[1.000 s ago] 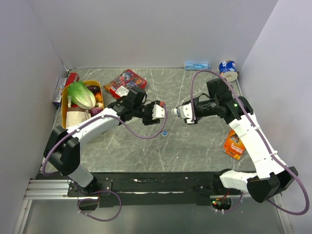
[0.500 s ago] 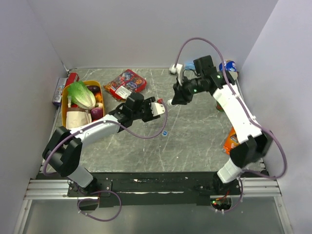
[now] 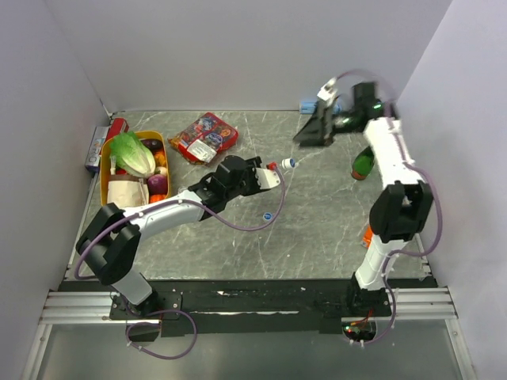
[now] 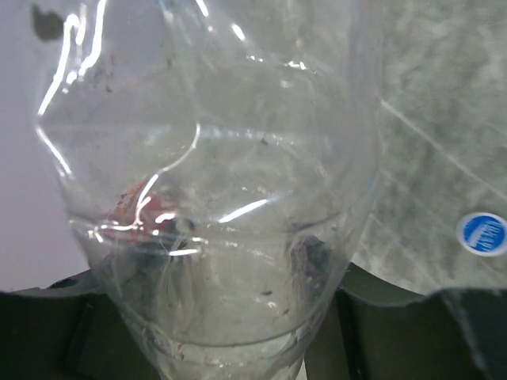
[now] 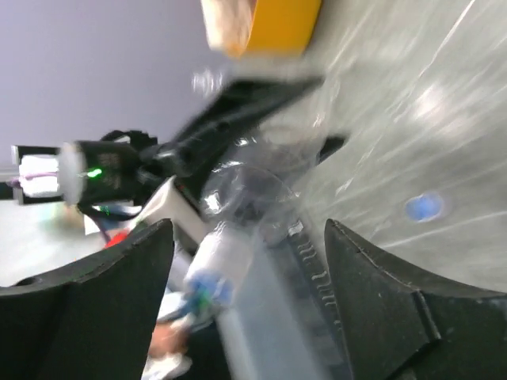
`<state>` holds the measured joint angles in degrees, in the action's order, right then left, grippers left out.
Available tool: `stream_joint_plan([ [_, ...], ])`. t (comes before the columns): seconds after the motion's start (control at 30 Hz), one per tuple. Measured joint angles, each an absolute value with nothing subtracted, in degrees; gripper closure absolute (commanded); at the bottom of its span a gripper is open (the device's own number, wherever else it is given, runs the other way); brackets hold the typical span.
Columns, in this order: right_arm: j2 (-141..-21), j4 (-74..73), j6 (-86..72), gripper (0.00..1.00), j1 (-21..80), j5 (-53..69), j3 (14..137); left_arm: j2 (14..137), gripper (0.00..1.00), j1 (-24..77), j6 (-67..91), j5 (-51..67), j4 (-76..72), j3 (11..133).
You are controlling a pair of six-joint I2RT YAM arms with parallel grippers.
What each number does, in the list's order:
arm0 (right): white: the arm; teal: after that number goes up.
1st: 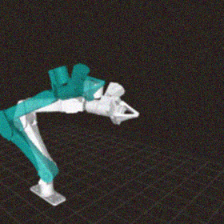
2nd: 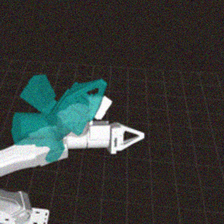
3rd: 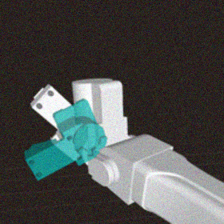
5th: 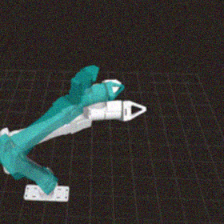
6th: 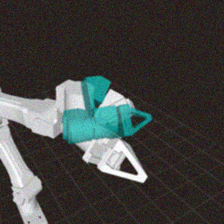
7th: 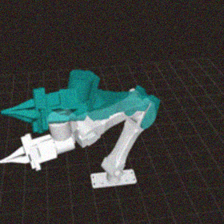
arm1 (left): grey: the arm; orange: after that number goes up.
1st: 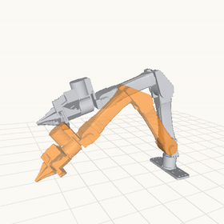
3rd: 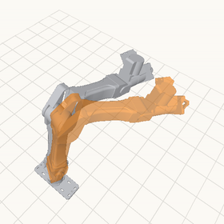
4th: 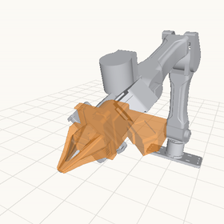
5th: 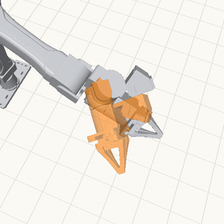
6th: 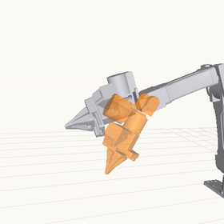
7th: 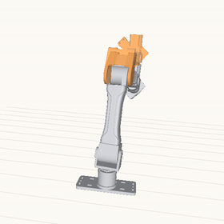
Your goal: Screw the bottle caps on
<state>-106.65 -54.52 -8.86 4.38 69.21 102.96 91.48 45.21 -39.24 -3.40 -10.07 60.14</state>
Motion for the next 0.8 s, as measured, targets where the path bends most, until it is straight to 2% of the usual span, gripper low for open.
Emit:
stream_joint_plan([
  [0.03,-106.65,-55.99,-3.77,0.22,2.33,68.75,107.18,91.26,0.99,45.21,-39.05,-2.42,-9.34,60.16],
  [0.1,-105.38,-58.5,7.42,0.24,-0.51,67.31,113.3,90.94,0.99,44.99,-38.7,0.54,-6.98,60.2],
  [0.17,-100.05,-59.64,20.38,0.25,-0.91,65.54,111.92,90.78,0.99,44.66,-38.74,4.51,-4.12,60.27],
  [0.37,-72.73,-58.78,57.23,0.24,7.29,59.77,88.92,90.78,0.99,43.38,-40.91,16.32,7.55,63.96],
  [0.5,-60.36,-56.97,74.78,0.26,12.97,55.59,75.61,90.7,0.99,42.28,-43.48,21.69,11.49,66.63],
  [0.6,-59.02,-56.55,82.7,0.28,15.16,52.8,73.14,90.67,0.99,41.85,-45.17,24.01,13.47,67.55],
  [0.8,-62.94,-54.3,87.9,0.34,18.41,49.1,72.51,90.5,0.99,41.76,-46.92,26.52,15.62,67.55],
])
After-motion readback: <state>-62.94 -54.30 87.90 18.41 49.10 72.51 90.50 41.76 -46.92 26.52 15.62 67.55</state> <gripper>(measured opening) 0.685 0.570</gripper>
